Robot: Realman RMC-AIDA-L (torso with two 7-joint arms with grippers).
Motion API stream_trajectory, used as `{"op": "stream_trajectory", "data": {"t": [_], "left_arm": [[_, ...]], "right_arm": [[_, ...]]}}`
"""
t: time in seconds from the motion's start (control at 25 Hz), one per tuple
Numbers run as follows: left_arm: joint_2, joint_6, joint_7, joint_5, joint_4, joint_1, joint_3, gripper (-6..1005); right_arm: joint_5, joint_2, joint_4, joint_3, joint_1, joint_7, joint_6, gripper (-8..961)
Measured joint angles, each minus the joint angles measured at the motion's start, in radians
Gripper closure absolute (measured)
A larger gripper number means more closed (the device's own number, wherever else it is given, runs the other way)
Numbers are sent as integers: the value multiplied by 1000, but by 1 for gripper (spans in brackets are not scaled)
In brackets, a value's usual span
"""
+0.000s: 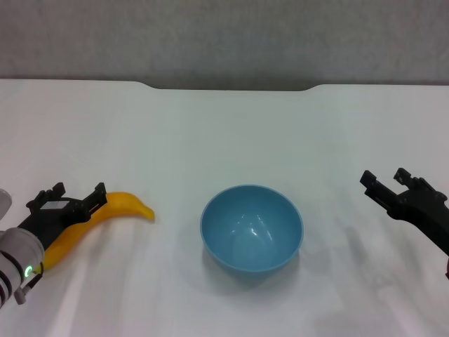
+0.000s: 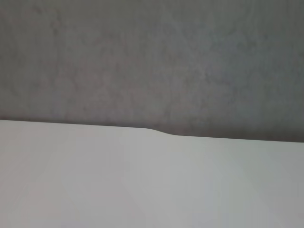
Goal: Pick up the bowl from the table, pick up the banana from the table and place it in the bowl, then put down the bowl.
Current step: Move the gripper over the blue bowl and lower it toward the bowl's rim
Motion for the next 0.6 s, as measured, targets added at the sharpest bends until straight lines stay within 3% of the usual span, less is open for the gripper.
{"op": "stream_trajectory", "data": {"t": [0.6], "left_arm": [[-1,0,1,-3,6,-2,4,118]], "right_arm": [[10,0,2,-21,8,-4,0,99]]}}
